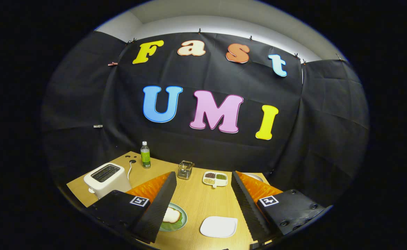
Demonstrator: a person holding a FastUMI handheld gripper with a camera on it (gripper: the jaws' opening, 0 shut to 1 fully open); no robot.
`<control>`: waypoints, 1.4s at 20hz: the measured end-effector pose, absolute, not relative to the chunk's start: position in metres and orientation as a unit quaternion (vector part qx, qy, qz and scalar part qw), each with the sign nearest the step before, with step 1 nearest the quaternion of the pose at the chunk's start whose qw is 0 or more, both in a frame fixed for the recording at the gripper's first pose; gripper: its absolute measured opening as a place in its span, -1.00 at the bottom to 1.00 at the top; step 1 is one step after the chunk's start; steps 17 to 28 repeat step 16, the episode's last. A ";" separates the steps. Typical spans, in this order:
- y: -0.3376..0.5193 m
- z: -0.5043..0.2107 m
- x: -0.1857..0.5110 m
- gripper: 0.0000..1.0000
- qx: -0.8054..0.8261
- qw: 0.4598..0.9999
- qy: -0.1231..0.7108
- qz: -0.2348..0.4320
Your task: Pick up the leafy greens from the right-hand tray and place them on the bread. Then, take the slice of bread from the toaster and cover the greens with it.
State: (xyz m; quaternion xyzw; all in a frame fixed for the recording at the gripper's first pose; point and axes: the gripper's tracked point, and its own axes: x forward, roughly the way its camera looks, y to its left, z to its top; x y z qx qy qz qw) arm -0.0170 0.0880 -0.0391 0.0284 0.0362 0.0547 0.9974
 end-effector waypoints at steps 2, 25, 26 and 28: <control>0.088 -0.031 -0.027 0.97 0.021 0.998 0.024 0.054; 0.072 -0.045 -0.048 0.97 0.011 0.998 0.041 0.052; 0.072 -0.045 -0.048 0.97 0.011 0.998 0.041 0.052; 0.072 -0.045 -0.048 0.97 0.011 0.998 0.041 0.052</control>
